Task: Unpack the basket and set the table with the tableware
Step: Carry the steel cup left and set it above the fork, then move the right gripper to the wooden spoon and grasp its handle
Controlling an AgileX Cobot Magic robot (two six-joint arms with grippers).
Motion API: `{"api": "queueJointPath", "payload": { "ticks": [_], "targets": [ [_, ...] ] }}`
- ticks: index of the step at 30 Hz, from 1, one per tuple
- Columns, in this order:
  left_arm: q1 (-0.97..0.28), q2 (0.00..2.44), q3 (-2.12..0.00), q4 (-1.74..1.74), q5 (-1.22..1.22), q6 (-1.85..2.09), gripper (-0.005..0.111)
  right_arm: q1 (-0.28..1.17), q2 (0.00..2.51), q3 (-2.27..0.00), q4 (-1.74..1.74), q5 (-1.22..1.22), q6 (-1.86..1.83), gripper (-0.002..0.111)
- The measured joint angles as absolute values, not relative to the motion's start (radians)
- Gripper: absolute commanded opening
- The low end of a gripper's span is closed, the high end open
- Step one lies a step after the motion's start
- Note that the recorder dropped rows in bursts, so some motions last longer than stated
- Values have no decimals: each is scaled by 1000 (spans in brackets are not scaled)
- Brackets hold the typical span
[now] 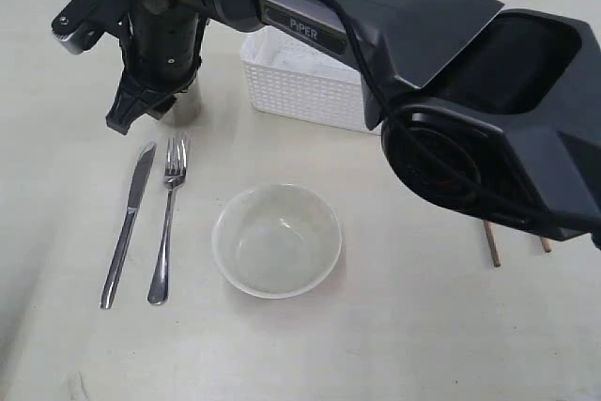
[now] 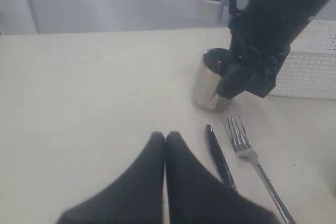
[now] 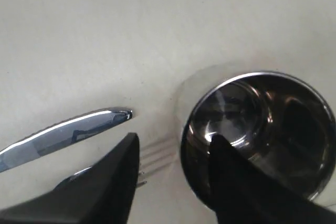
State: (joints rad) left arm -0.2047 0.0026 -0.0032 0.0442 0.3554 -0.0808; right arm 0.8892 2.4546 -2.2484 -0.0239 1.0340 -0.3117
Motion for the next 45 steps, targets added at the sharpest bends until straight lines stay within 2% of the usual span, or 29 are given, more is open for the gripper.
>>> {"api": "queueJointPath", "payload": {
  "ticks": [10,12,14,20,27,34,41,45],
  "targets": [
    [-205,3,-3,44,355,-81,0,872,2404,-2248,-120,967,-268,40],
    [-205,3,-3,44,355,-81,0,865,2359,-2248,-118,993,-259,23],
    [-205,3,-3,44,355,-81,0,861,2290,-2248,-78,1043,-258,-1],
    [-205,3,-3,44,355,-81,0,821,2114,-2248,62,1117,-279,0],
    [-205,3,-3,44,355,-81,0,684,1964,-2244,126,1200,-279,0],
    [-205,3,-3,44,355,-81,0,511,1779,-2072,143,1199,-279,0],
    [-205,3,-3,44,355,-81,0,268,1607,-1756,145,953,-271,0],
    [-205,3,-3,44,355,-81,0,128,1597,-1598,176,784,-203,0]
  ]
}}
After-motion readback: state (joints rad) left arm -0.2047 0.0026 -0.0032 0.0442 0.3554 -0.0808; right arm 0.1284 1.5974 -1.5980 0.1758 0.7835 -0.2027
